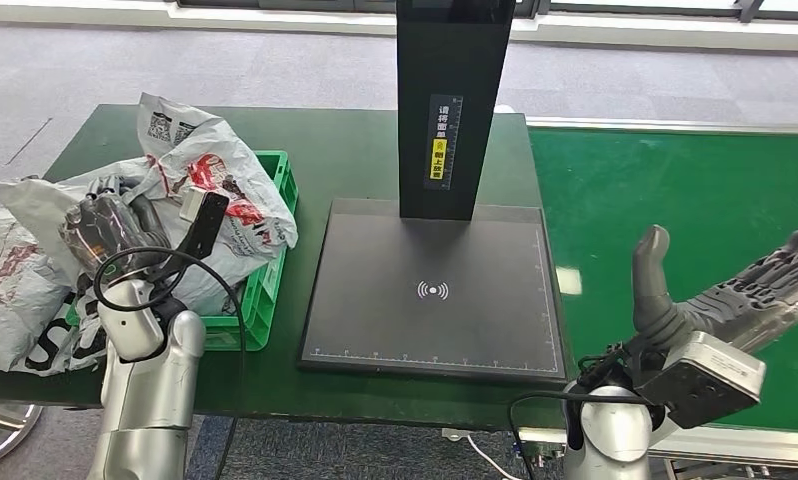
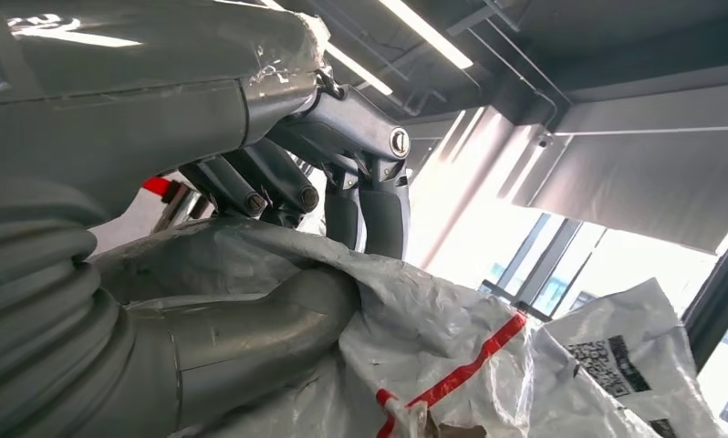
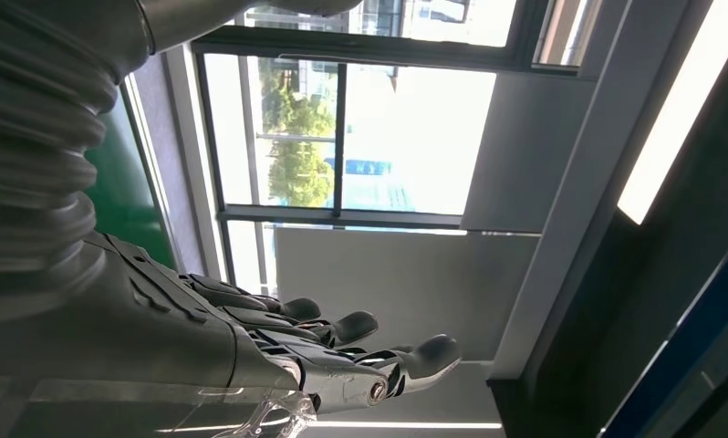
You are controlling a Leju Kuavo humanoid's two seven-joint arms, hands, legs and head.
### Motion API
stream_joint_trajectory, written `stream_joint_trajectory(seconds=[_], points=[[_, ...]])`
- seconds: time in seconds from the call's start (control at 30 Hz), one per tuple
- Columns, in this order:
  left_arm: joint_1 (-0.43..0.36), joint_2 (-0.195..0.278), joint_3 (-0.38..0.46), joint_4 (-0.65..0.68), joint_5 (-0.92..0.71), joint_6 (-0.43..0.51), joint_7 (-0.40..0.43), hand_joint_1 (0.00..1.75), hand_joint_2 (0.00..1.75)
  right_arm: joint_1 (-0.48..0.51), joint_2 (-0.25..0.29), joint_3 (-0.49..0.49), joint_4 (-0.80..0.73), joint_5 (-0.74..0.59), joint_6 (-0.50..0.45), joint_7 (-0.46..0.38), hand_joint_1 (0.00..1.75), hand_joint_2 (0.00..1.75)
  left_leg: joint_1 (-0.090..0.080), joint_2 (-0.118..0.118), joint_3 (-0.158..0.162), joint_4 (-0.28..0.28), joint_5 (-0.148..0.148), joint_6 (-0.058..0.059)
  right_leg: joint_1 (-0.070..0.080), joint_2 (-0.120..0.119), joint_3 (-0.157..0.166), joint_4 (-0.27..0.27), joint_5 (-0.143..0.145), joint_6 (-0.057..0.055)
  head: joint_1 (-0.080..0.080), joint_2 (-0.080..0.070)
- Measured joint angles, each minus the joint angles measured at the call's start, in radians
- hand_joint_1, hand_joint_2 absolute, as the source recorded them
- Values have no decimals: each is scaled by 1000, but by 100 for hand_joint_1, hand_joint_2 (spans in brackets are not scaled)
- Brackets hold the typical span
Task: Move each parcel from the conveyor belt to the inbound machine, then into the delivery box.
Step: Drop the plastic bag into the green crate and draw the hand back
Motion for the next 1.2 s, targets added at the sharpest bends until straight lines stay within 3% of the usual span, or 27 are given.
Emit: stream_joint_trajectory(seconds=[0.13,0.27,0.67,1.07,1.2], points=[[0,1,25,12,-1,0,10,175,175,-1,0,3,1,-2,0,0,0,175,0,0,0,0,0,0,0,0,0,0,0,0,0,0],[-8,1,61,28,0,0,-22,0,175,-2,0,5,6,-4,0,0,0,175,0,0,0,0,0,0,0,0,0,0,0,0,0,0],[-38,-39,164,27,12,0,-125,0,175,-5,-1,6,33,-9,0,0,0,175,0,0,0,0,0,0,0,0,0,0,0,0,0,0],[-47,-55,210,27,13,0,-153,0,175,-10,-1,22,72,11,1,0,0,175,0,0,0,0,0,0,0,0,0,0,0,0,0,0],[-52,-67,228,27,46,0,-224,0,0,-11,-1,23,80,2,1,0,0,175,0,0,0,0,0,0,0,0,0,0,0,0,0,0]])
